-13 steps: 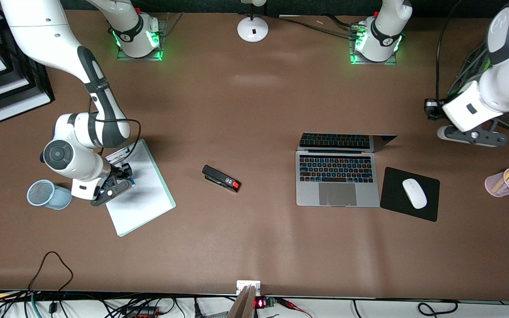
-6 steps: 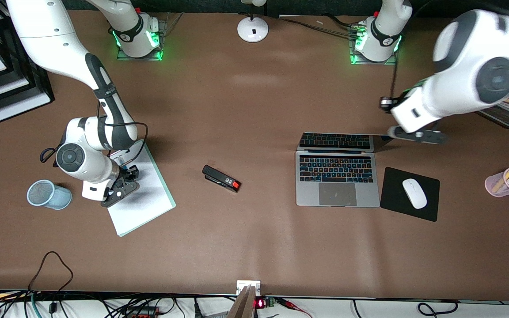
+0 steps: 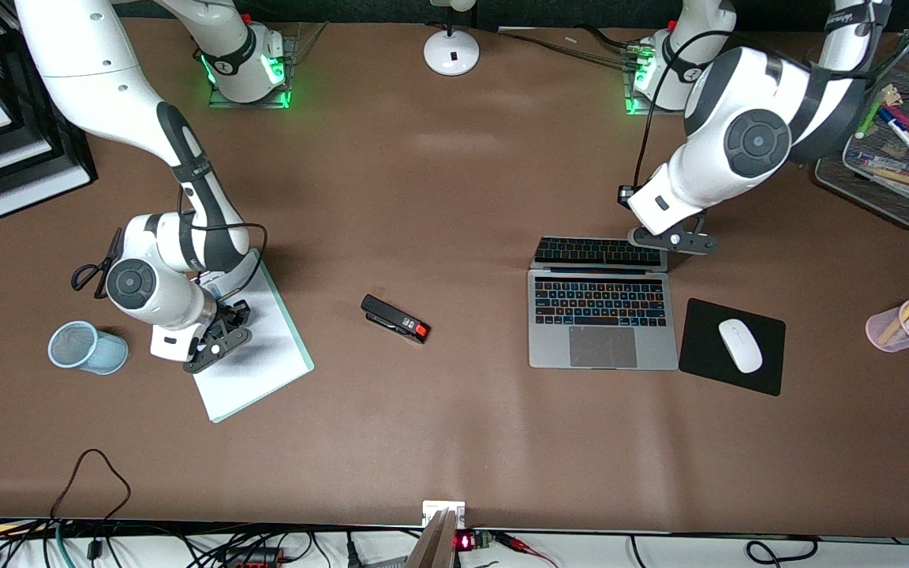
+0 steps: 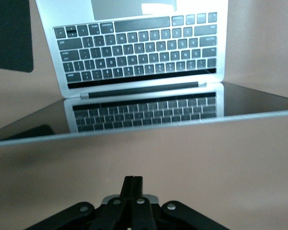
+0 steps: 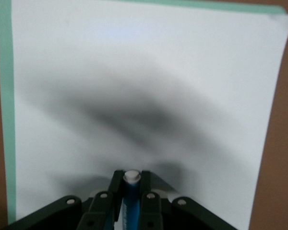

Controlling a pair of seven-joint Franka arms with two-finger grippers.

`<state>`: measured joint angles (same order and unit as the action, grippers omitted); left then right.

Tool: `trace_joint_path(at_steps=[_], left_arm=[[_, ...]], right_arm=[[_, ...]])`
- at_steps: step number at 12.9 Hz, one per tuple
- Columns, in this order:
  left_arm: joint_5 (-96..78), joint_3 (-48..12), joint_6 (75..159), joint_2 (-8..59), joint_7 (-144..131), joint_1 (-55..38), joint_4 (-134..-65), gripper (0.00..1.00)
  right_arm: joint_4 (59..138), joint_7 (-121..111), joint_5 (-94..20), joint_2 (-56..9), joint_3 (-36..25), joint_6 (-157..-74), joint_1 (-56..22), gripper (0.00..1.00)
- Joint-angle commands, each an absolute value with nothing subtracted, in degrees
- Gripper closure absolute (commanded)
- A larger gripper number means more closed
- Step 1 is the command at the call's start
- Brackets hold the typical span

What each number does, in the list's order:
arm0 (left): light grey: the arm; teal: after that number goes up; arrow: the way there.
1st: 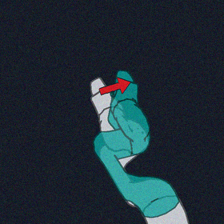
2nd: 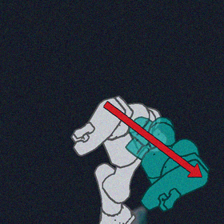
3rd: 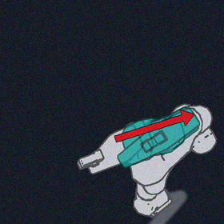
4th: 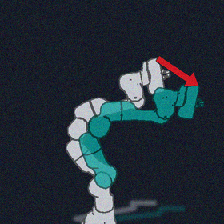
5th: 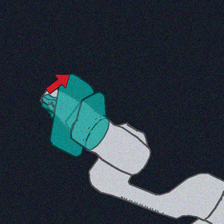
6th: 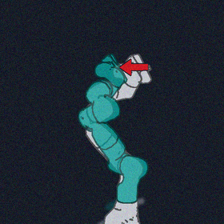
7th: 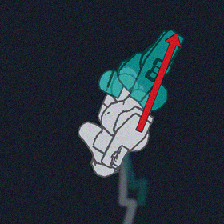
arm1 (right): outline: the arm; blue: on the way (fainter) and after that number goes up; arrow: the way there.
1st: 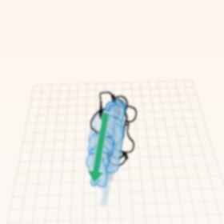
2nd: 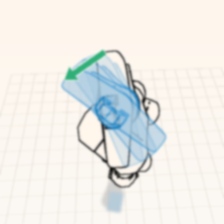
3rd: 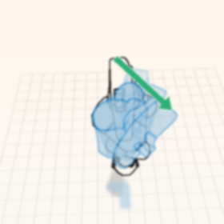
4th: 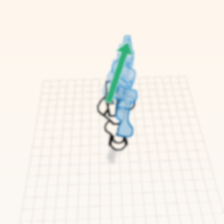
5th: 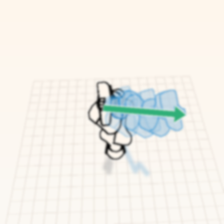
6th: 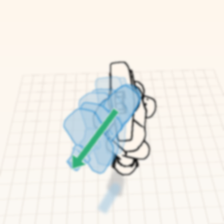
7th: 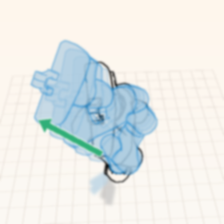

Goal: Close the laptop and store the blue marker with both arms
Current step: 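Lift the marker with the right gripper while the left gripper reaches the laptop lid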

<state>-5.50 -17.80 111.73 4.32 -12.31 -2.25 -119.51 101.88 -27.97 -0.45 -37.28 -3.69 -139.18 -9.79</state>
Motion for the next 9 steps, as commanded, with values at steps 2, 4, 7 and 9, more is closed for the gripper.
trace_joint_path(at_steps=[2, 4, 7, 9], left_arm=[[-6.42, -18.81, 121.55, 1.67, -12.48, -1.93, -126.83, 1.0], [-6.33, -18.9, 122.43, 1.76, -12.39, -2.2, -126.83, 1.0], [-5.54, -18.81, 130.23, 2.72, -11.78, -2.2, -126.48, 1.0], [-5.36, -18.9, 135.15, 3.86, -11.69, -2.2, -126.3, 1.0]], right_arm=[[96.18, -29.53, -1.93, -32.7, -3.16, -131.08, -7.04, 1.0], [92.39, -32.59, -5.07, -30.16, -3.16, -126.31, -5.89, 1.0], [87.81, -46.44, -12.9, -27.78, -3.43, -119.89, -1.95, 1.0], [87.71, -61.72, -15.98, -25.41, -3.51, -119.8, 0.52, 1.0]])
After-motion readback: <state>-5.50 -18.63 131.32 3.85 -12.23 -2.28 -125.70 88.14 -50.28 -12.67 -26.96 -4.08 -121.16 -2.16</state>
